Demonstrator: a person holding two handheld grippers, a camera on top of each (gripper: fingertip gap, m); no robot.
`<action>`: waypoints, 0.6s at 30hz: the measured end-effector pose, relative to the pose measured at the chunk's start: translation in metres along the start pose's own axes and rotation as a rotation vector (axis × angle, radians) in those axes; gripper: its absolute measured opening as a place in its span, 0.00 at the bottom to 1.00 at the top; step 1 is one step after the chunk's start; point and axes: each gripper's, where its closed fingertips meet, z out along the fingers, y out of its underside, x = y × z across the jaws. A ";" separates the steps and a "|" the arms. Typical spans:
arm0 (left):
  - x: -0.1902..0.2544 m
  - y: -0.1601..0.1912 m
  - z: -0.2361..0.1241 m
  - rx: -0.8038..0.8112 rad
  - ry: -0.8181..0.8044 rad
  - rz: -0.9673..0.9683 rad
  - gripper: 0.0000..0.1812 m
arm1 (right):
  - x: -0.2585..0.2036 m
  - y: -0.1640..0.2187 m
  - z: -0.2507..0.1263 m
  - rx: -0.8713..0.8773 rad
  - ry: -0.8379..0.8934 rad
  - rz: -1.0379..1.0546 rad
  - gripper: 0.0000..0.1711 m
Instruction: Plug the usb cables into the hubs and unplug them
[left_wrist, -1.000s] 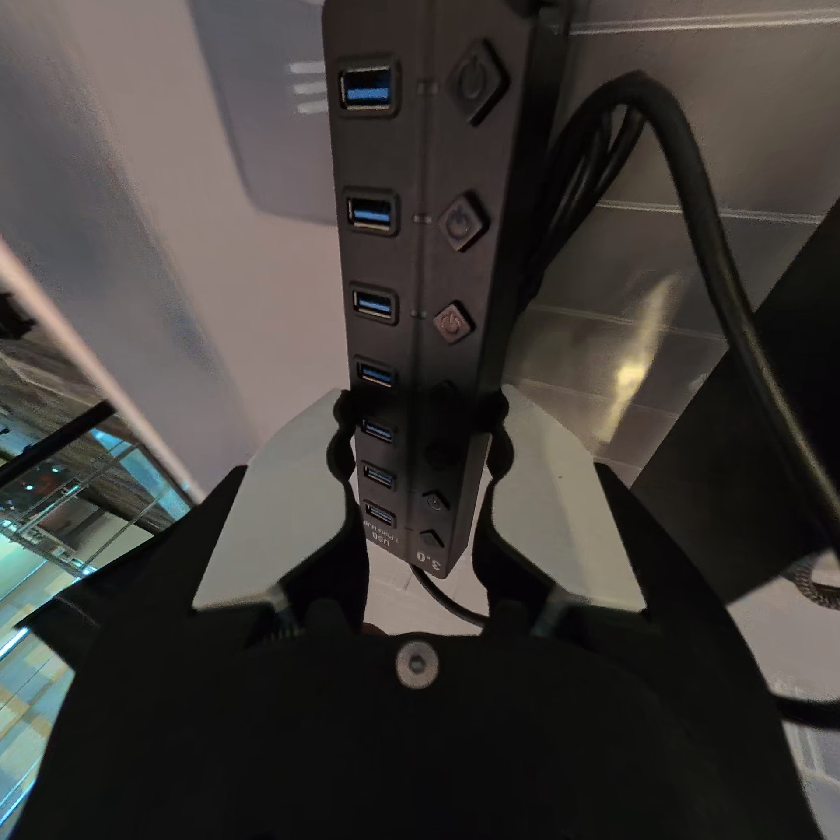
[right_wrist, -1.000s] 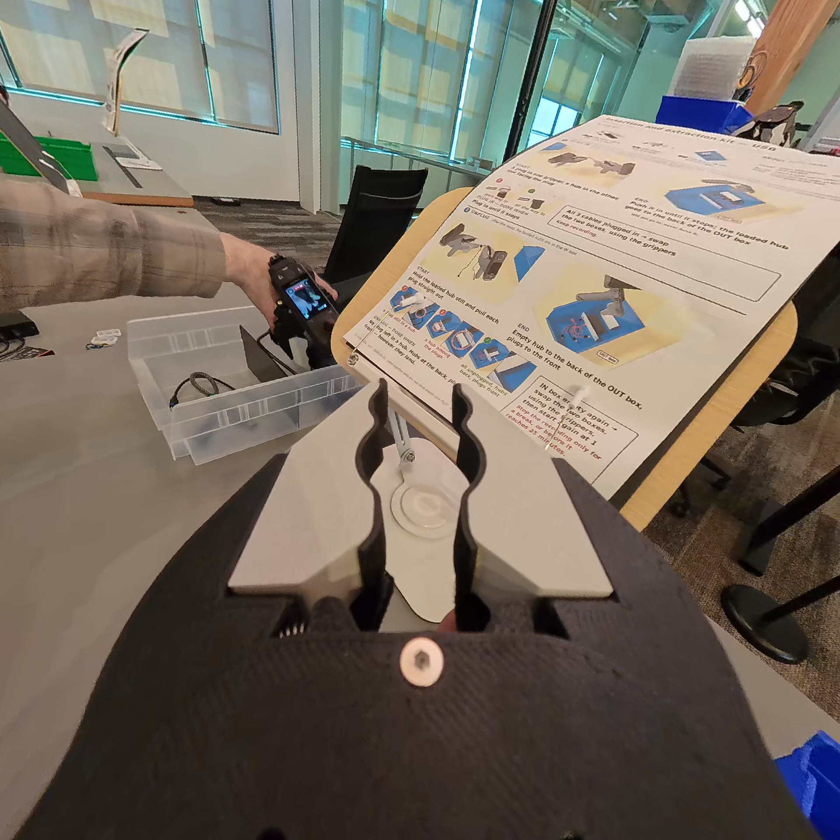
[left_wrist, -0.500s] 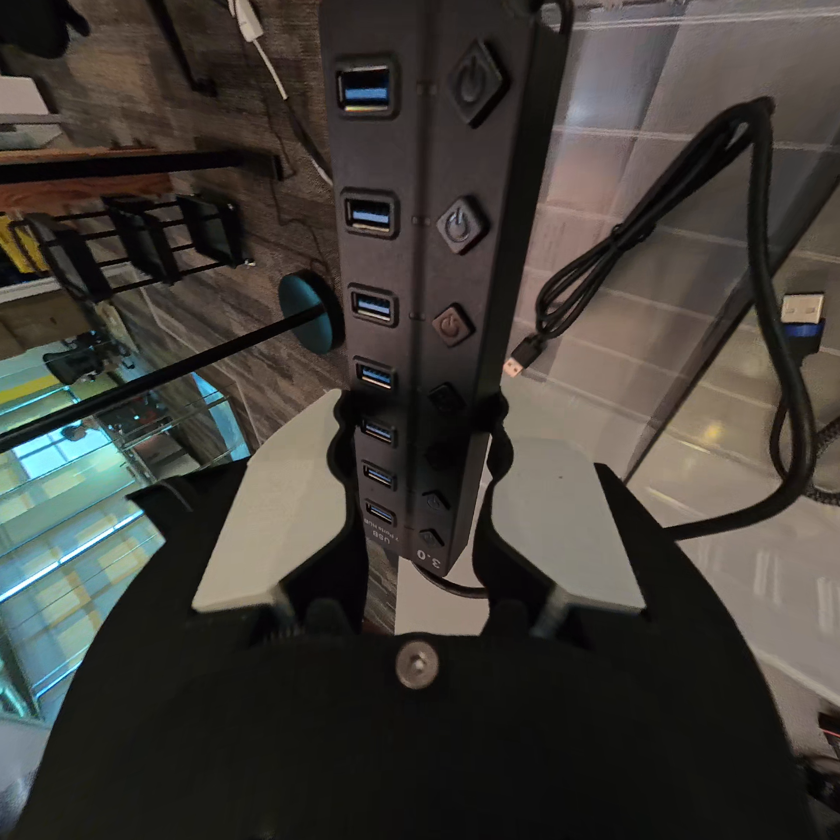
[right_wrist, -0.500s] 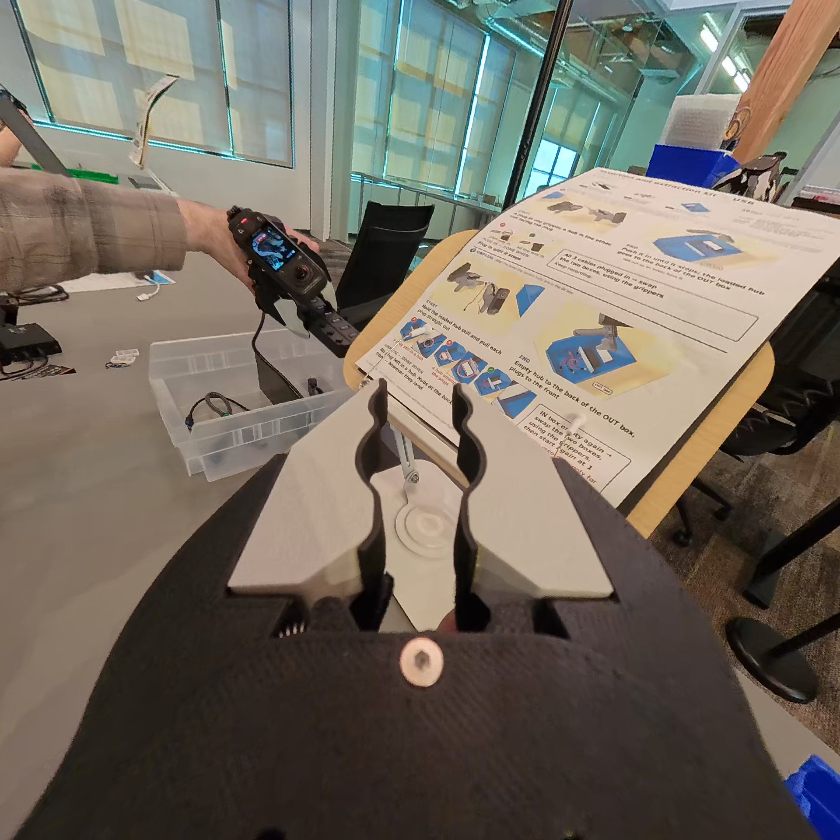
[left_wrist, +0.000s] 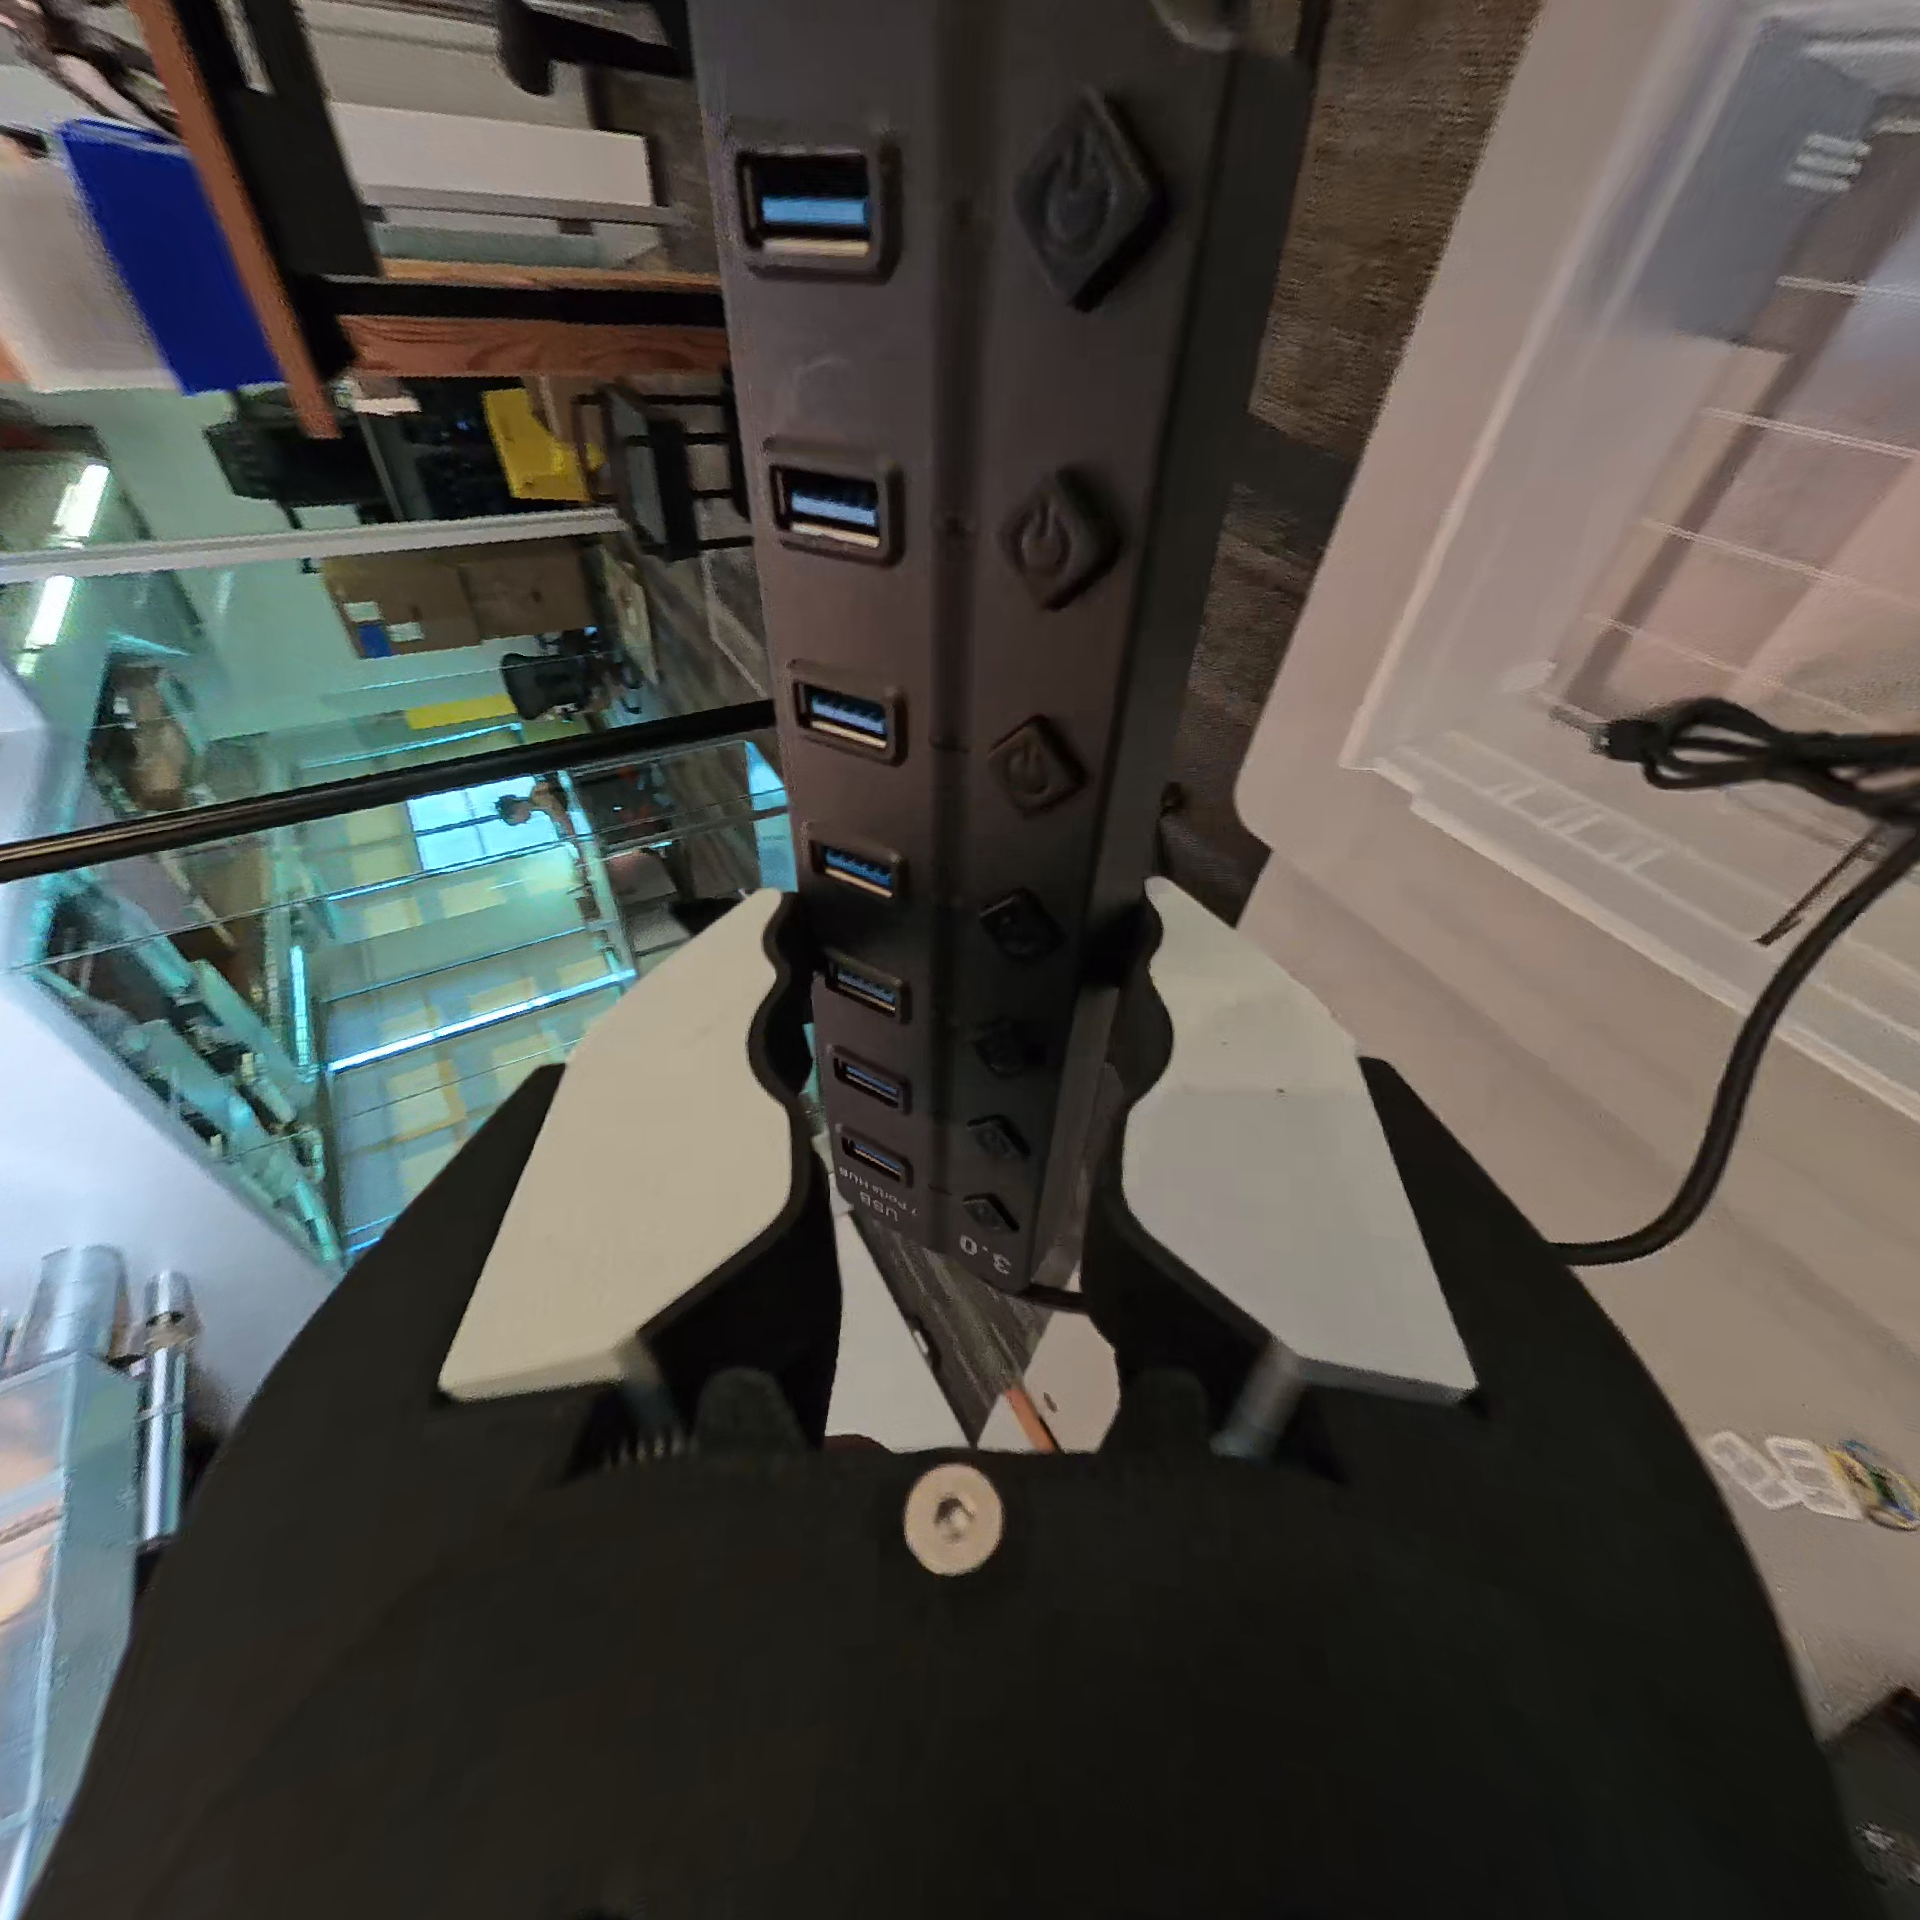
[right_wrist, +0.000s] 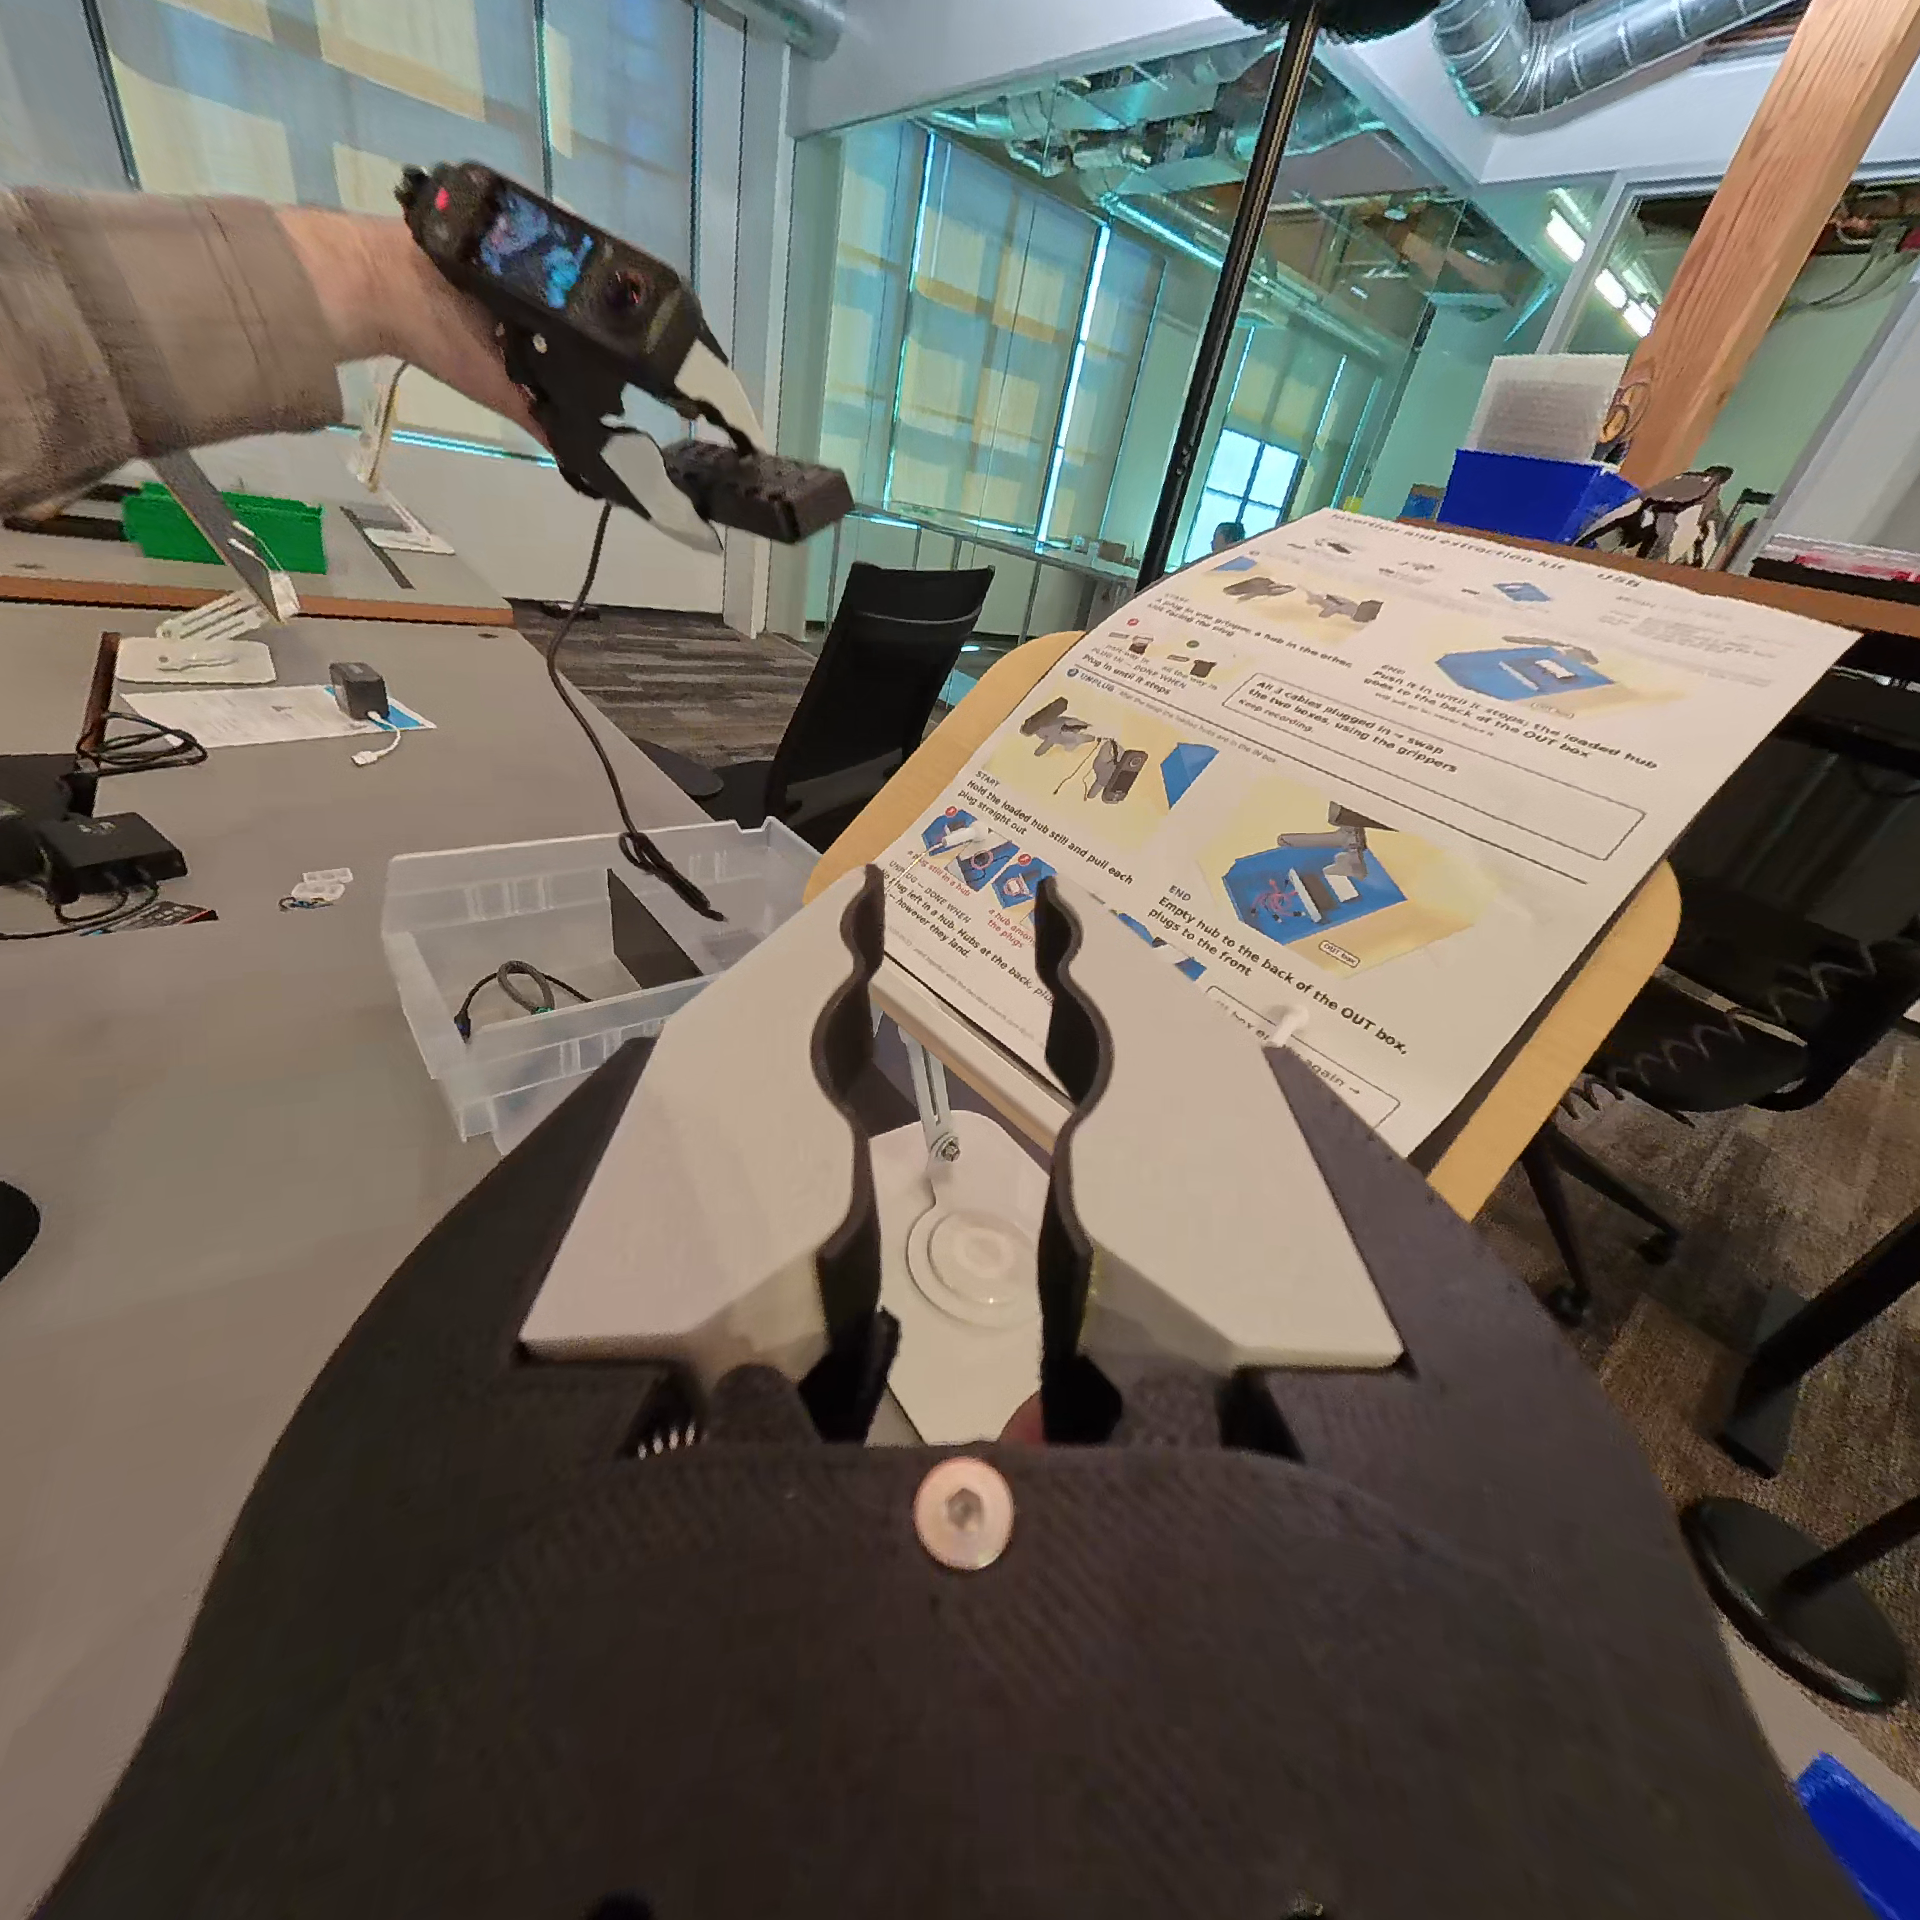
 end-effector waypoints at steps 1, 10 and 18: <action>-0.010 -0.002 -0.011 0.002 -0.021 0.003 0.31 | 0.001 -0.002 -0.002 0.007 0.003 0.001 0.16; -0.080 -0.030 -0.120 0.053 -0.190 0.023 0.31 | 0.013 -0.019 -0.028 0.089 0.033 0.023 0.16; -0.072 -0.083 -0.205 0.167 -0.193 0.095 0.31 | 0.031 -0.035 -0.064 0.182 0.081 0.057 0.16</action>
